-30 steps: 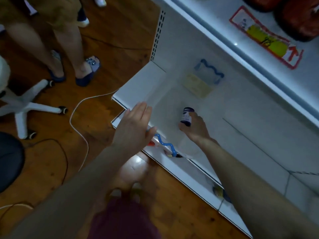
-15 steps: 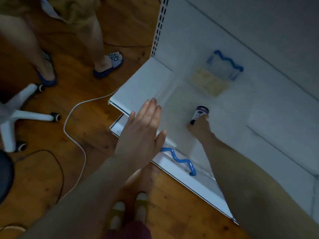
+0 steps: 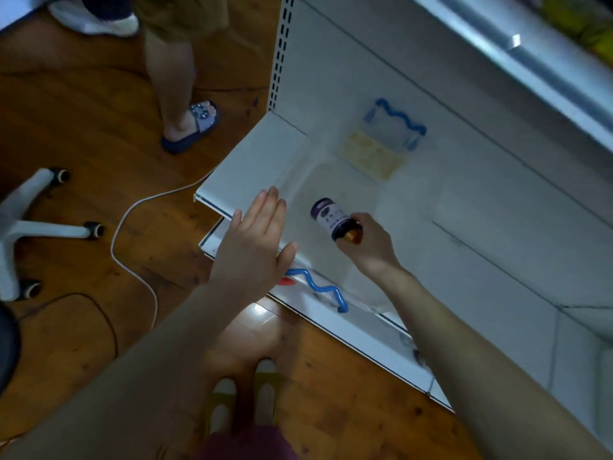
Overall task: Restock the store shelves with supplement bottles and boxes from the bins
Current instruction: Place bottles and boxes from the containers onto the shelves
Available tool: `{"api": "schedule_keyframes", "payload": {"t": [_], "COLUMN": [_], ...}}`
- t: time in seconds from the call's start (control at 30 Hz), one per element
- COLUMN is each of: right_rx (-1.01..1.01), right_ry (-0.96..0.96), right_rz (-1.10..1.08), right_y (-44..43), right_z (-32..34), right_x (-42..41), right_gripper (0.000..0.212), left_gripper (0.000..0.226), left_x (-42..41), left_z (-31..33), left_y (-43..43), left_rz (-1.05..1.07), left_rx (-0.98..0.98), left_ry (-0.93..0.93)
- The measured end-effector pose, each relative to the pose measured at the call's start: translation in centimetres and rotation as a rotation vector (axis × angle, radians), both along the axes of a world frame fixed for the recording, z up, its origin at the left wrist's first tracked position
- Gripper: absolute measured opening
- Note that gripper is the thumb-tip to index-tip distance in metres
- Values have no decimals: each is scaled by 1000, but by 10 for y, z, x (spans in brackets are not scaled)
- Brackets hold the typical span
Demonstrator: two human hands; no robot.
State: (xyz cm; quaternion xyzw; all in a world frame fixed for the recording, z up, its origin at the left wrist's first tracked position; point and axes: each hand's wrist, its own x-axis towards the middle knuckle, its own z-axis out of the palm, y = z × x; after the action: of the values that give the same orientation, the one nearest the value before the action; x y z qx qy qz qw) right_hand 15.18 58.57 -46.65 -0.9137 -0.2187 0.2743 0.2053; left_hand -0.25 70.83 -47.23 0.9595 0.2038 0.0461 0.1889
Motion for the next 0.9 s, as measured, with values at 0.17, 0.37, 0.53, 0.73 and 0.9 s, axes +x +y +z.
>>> {"api": "schedule_keyframes", "payload": {"t": [0.17,0.37,0.53,0.73,0.9], "right_rx": [201,400,485,576,710], "right_ry": [-20,93,204,213,177], "right_rz": [-68,-239,-303,-388,-534], "right_y": [-42,-95,-140,-200,-270], "right_z": [57,110,166,229,260], "right_x": [-30,-69,-93,-98,-94], "right_gripper": [49,38,36,37,35], "left_gripper": [61,45,27,35,36], "left_x": [2,-2,-12,-20,-17], "left_z": [9,45,105,167,206], "left_y": [-2,-16,-64,-143,-209], "left_rz": [24,14,69,16,-105], "left_rx": [-99,-209,-778,-1364,-1554], "left_ry": [22,-53,-73,168,220]}}
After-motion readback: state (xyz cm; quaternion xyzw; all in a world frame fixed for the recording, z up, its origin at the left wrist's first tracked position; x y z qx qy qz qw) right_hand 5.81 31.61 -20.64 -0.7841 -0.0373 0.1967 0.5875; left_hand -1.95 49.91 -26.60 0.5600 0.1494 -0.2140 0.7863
